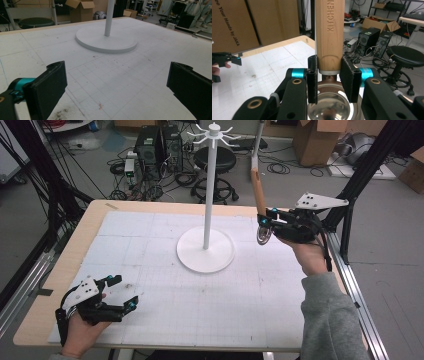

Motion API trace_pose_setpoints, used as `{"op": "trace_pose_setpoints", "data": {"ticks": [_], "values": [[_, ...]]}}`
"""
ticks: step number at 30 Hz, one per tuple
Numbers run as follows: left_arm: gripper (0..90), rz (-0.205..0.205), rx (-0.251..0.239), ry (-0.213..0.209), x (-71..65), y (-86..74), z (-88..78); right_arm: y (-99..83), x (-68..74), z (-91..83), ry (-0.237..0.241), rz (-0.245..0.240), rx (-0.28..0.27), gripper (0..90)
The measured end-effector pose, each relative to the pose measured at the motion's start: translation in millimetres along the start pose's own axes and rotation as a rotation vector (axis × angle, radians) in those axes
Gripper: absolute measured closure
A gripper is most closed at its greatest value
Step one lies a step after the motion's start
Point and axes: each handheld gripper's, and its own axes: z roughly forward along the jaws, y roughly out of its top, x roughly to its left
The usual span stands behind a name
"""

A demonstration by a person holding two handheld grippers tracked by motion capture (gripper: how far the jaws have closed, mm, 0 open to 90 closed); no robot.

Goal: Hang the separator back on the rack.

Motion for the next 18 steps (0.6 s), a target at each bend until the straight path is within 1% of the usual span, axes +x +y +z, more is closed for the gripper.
{"op": "trace_pose_setpoints", "data": {"ticks": [8,12,18], "values": [[3.4,0.000,0.000,-0.001,0.0,-0.1,-0.7,4.2,0.2,2.5,0.004,0.009,-0.016,69.8],[3.4,-0.003,-0.006,0.006,0.4,-0.3,-2.6,9.4,1.7,5.4,0.004,0.006,-0.019,69.8],[3.4,-0.003,-0.006,0.004,-0.2,-0.1,-4.0,16.8,5.0,9.2,0.007,0.002,-0.028,69.8]]}}
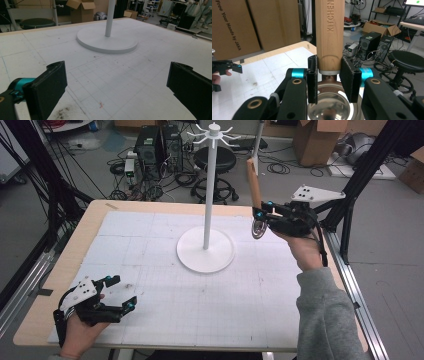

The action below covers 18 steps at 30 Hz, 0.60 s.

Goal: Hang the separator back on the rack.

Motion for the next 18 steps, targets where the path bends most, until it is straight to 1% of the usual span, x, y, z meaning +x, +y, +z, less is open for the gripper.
{"op": "trace_pose_setpoints", "data": {"ticks": [6,15,16,18], "values": [[3.4,-0.001,-0.001,0.003,1.8,-0.1,-0.7,4.5,1.3,3.1,0.006,0.004,-0.007,69.8],[3.4,-0.001,-0.001,0.003,1.4,-0.2,-1.0,12.7,3.4,8.0,-0.011,0.001,-0.008,69.8],[3.4,0.000,-0.001,0.003,1.4,-0.3,-1.2,13.5,4.0,8.5,-0.020,0.000,-0.009,69.8],[3.4,-0.001,0.000,0.004,1.6,-0.5,-1.6,14.8,3.8,9.4,-0.023,0.002,-0.010,69.8]]}}
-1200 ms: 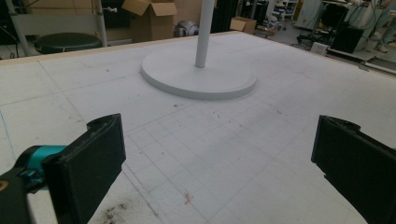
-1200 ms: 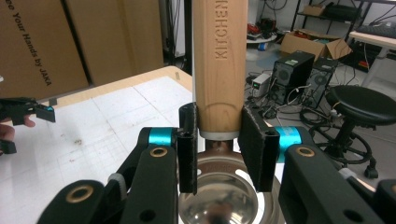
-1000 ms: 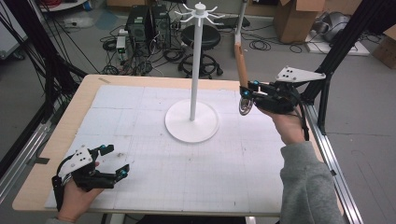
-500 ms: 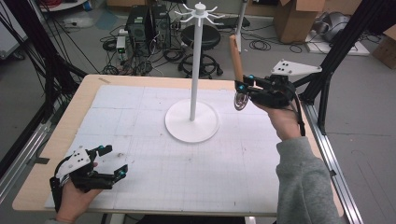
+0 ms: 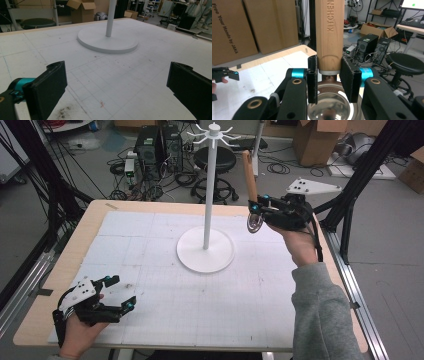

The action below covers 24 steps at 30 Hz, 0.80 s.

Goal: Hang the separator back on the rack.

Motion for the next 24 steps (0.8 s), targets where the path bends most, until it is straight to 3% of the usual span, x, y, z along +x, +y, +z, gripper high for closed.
{"op": "trace_pose_setpoints", "data": {"ticks": [24], "values": [[3.4,-0.007,-0.002,0.006,1.3,-1.5,-2.1,16.4,9.9,14.0,-0.027,-0.002,-0.037,69.8]]}}
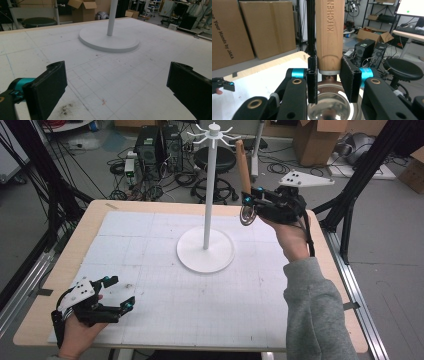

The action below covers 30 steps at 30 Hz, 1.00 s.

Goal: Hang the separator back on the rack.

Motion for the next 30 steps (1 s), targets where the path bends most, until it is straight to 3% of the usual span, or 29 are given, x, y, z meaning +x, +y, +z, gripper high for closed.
{"op": "trace_pose_setpoints", "data": {"ticks": [30], "values": [[3.4,-0.002,0.002,0.001,0.2,-0.6,-2.1,2.3,1.5,16.2,-0.003,0.014,0.002,69.7]]}}
